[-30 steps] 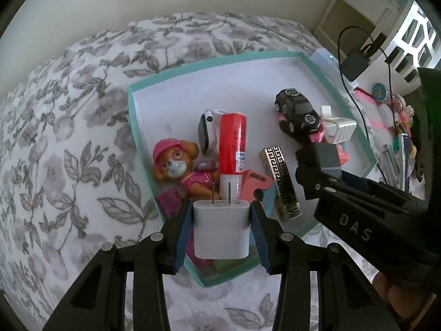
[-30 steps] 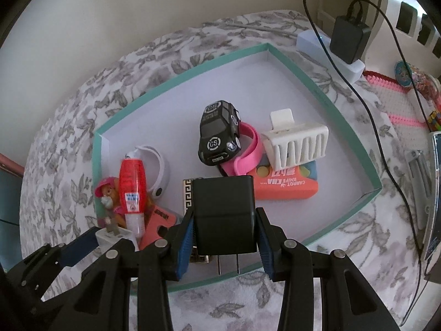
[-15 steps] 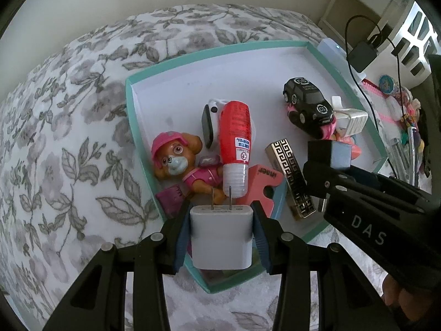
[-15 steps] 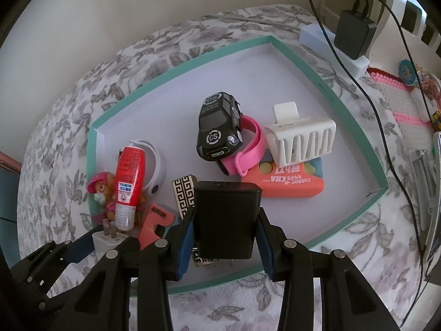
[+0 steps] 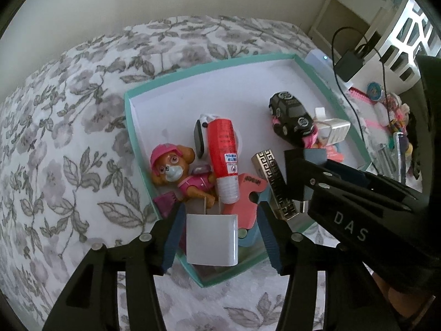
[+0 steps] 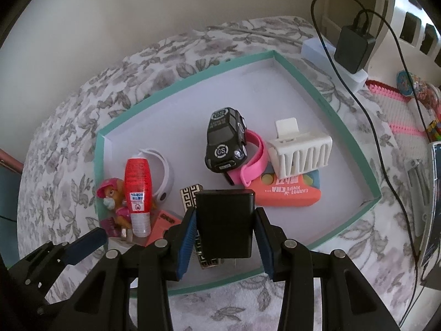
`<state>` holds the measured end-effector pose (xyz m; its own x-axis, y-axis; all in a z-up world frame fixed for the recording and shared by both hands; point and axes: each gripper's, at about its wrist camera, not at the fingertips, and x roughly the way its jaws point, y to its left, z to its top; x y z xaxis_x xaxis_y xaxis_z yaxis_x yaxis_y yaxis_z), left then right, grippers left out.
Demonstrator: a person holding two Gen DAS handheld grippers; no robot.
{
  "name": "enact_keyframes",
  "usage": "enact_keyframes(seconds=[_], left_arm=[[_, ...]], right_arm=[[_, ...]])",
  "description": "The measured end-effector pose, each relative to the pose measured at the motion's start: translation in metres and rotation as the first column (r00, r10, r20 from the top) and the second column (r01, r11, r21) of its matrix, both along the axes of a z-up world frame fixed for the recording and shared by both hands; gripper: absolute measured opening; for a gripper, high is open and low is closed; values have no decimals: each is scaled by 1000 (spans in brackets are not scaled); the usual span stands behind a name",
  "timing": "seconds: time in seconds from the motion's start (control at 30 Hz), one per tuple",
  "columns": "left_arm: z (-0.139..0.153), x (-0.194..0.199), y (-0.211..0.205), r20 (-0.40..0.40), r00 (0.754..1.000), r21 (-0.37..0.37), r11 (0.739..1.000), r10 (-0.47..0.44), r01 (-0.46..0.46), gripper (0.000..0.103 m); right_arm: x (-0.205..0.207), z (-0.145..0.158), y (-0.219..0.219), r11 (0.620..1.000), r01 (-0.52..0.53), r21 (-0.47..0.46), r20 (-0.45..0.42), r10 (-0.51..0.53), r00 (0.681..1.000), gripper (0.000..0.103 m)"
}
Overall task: Organize rigid objects
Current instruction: 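Open both tools to drop the charger cube and black plug into the tray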
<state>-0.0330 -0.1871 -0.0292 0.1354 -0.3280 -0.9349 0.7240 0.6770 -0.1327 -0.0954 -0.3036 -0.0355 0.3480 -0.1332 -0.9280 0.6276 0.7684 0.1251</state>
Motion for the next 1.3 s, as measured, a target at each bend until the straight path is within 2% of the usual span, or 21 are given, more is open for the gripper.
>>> enact_keyframes(seconds=[0.13, 0.3, 0.53, 0.63, 0.7, 0.77, 0.8, 0.87, 0.9, 0.97, 1.1, 1.2, 1.3], left_arm=[[7, 5, 7, -2, 1000, -20, 1000, 23, -23, 55], [9, 18, 17, 23, 997, -8, 997, 76, -76, 55], [15, 40, 38, 37, 982, -29, 982, 187, -186, 56], [14, 48, 46, 35, 972, -23, 973, 232, -231, 59], [13, 55, 52, 39, 964, -18, 965, 263, -262, 59], [10, 62, 58, 48, 954, -7, 955, 296, -296, 61], [9, 65, 61, 56, 949, 1, 950, 310, -311, 64], [6, 69, 65, 78, 938, 18, 941, 336, -339, 91], [5, 72, 68, 93, 932, 25, 935, 349, -353, 92], [3, 75, 73, 108, 927, 34, 930, 360, -365, 92], [1, 79, 80, 117, 915, 20, 920, 386, -391, 93], [2, 80, 83, 120, 913, 6, 919, 390, -394, 94], [0, 80, 82, 119, 919, 14, 925, 375, -379, 94]], right_arm=[[-1, 11, 1, 1000, -3, -21, 37, 4, 999, 44], [-3, 18, -1, 999, 9, -35, 61, -7, 998, 44], [-1, 18, 1, 999, 5, -35, 56, -3, 998, 44], [1, 17, 3, 999, -4, -43, 50, 6, 999, 45], [2, 16, 4, 999, -9, -46, 43, 11, 999, 50], [4, 14, 4, 999, -17, -45, 40, 19, 999, 64], [5, 14, 5, 999, -21, -47, 38, 23, 999, 66], [7, 14, 8, 998, -34, -61, 32, 36, 999, 67], [8, 14, 9, 997, -38, -68, 27, 40, 999, 69], [10, 13, 11, 996, -51, -78, 25, 54, 998, 83], [12, 14, 15, 994, -67, -87, 38, 71, 997, 88], [13, 15, 18, 991, -75, -111, 37, 80, 996, 101], [14, 15, 20, 989, -80, -125, 34, 85, 996, 103]])
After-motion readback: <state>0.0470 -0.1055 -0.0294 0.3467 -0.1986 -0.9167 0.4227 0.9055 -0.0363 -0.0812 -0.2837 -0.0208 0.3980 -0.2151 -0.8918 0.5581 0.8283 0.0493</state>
